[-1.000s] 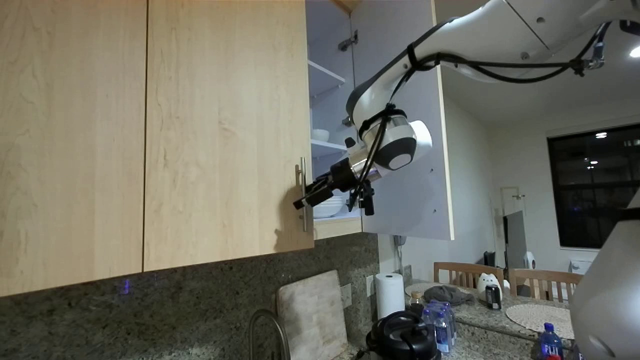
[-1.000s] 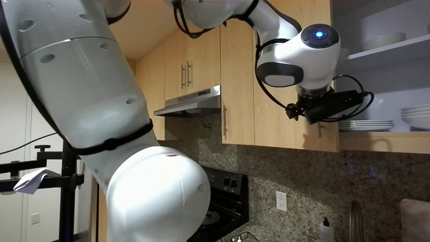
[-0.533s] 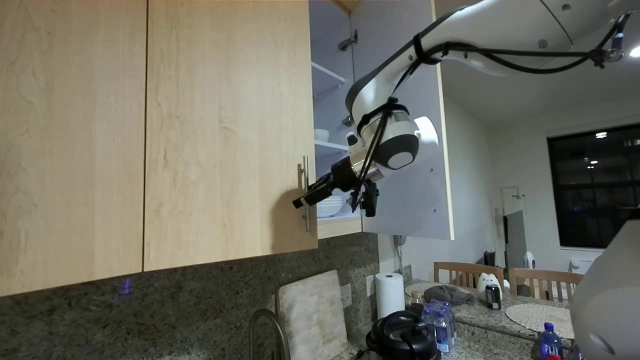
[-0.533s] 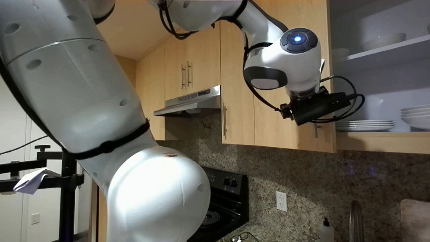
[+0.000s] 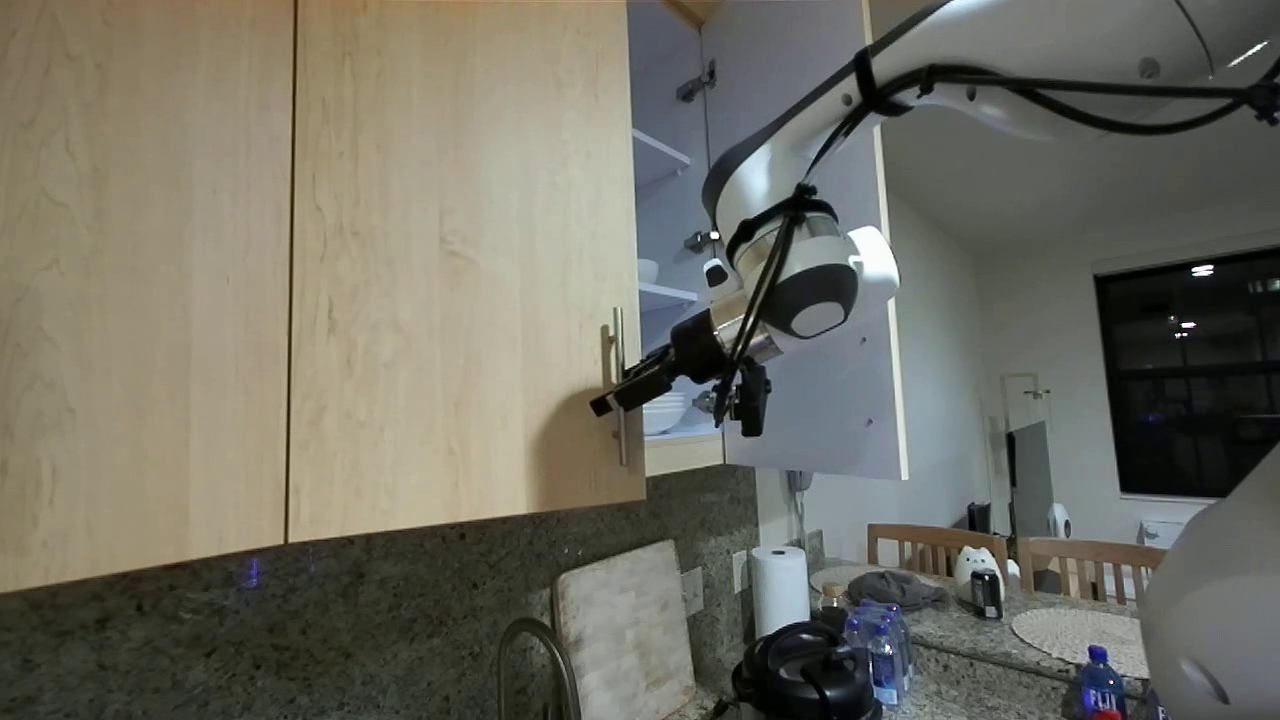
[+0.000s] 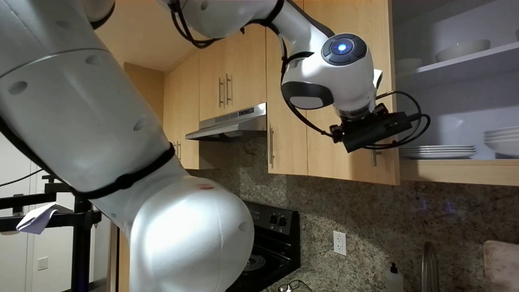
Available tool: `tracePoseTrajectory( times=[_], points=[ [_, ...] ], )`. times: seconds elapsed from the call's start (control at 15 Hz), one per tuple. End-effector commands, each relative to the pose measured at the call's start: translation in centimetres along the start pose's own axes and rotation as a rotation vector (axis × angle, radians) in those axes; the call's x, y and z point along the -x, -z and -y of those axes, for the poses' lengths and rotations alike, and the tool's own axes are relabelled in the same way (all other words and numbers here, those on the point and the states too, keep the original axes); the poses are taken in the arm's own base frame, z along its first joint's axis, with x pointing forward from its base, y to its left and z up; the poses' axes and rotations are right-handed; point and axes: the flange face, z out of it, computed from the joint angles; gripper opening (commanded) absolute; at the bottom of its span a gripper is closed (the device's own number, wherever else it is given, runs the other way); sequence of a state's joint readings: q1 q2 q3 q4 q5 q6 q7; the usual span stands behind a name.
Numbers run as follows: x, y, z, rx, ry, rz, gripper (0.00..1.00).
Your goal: Open both doors of the cabinet above the sink
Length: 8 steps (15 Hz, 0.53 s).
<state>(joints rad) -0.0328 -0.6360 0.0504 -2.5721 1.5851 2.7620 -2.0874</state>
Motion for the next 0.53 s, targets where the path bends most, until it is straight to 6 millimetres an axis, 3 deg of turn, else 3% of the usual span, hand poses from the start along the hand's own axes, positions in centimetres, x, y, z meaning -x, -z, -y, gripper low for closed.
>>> tracePoseTrajectory(
  times=[0.0,0.47],
  points=[
    [-0.1,0.2,0.3,0.004,-0.003,0.003,1.00],
    [-0.2,1.1,2.0,0.043,-0.001,0.010,1.00]
  ],
)
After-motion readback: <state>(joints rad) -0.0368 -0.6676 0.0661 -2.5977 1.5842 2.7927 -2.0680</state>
